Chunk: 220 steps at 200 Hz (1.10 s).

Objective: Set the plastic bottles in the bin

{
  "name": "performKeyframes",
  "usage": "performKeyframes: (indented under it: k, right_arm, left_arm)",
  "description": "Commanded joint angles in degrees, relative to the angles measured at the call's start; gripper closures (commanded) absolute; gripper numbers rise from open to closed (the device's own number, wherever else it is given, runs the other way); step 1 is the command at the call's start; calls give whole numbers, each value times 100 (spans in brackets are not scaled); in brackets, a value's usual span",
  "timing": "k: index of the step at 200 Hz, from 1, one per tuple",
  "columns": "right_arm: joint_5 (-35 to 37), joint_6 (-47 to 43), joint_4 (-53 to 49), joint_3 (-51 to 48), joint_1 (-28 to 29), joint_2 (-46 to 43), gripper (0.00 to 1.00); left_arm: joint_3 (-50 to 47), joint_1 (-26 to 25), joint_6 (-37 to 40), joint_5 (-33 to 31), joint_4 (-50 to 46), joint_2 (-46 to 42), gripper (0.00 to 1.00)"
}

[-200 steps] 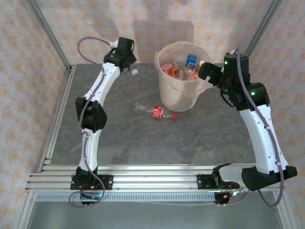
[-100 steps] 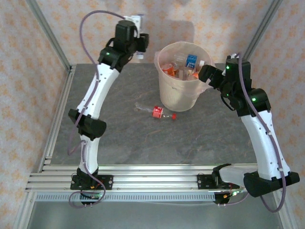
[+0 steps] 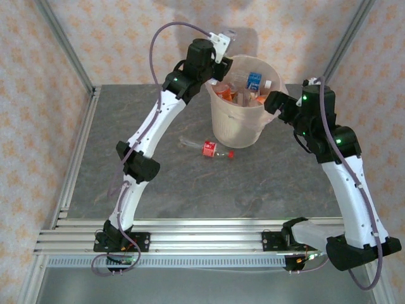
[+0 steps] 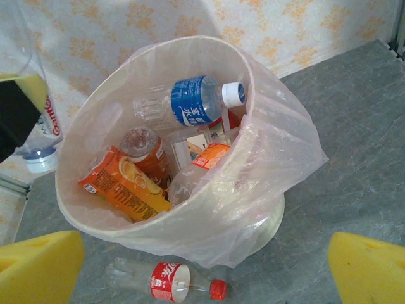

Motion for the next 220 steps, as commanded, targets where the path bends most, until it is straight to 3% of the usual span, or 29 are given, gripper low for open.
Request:
performKeyframes:
  k: [1,37,117,146,220]
  right_arm:
    - [-82,104,171,-121,48,-44,1]
    - [-97,107,191,-176,47,-44,1]
    - [8,104,164,-206,46,-104,1]
    - [30,100,162,-190,50,-112,1]
    - [92,93,139,-158,46,-121,1]
  left_arm:
    - [209,-132,448,-28,562,46,56]
    - [209,-186,744,-24,656,171,54]
    - [207,-233,975,1,458,372,35]
    - [208,-242,1050,35,395,358,24]
    - [206,-283,1161,-2,322,335,14]
